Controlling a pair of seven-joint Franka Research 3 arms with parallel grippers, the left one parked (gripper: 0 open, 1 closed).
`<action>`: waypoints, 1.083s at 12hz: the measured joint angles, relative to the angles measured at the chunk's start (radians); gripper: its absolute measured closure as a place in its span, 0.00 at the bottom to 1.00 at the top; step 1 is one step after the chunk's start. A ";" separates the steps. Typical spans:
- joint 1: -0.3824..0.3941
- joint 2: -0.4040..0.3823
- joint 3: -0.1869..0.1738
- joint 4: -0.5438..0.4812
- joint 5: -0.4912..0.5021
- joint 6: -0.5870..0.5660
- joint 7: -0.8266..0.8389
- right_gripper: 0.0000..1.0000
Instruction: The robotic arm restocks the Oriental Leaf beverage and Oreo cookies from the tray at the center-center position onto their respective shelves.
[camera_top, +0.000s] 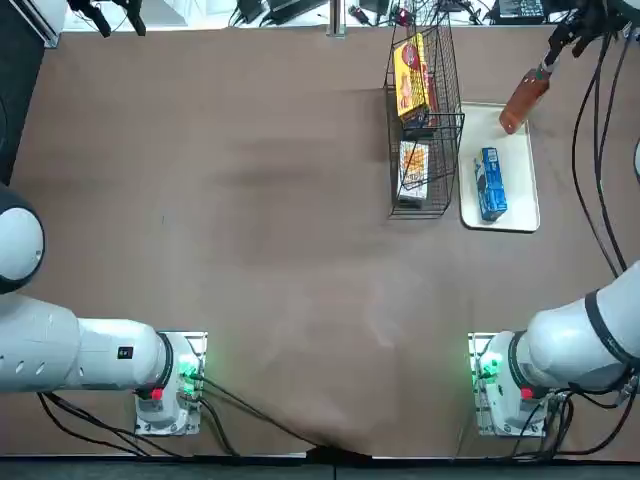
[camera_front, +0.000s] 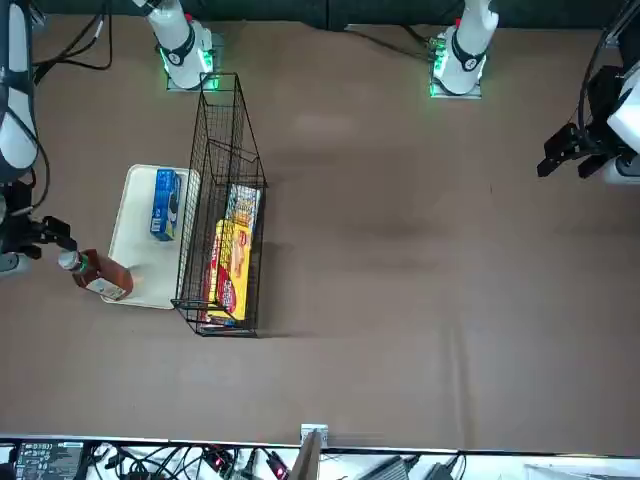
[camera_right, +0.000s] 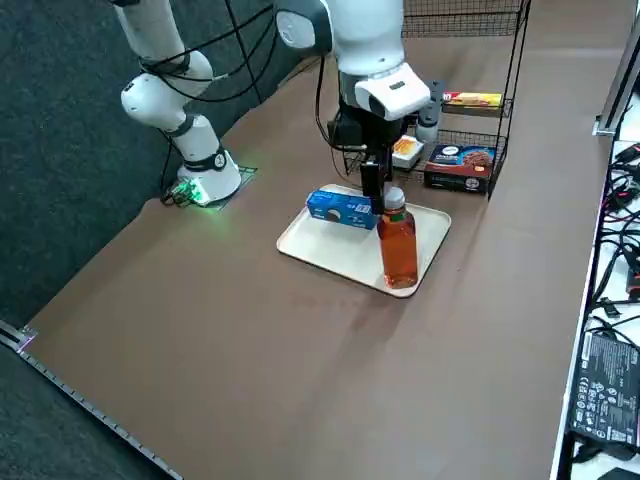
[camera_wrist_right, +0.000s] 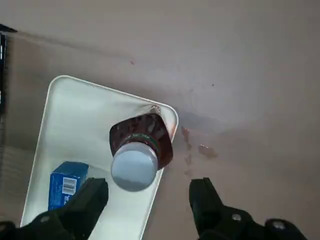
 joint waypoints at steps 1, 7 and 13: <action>0.003 0.016 0.004 0.000 -0.001 0.003 -0.011 0.00; 0.009 0.053 0.011 0.001 -0.003 0.014 -0.104 0.00; 0.018 0.067 0.013 0.001 -0.014 0.018 -0.129 0.01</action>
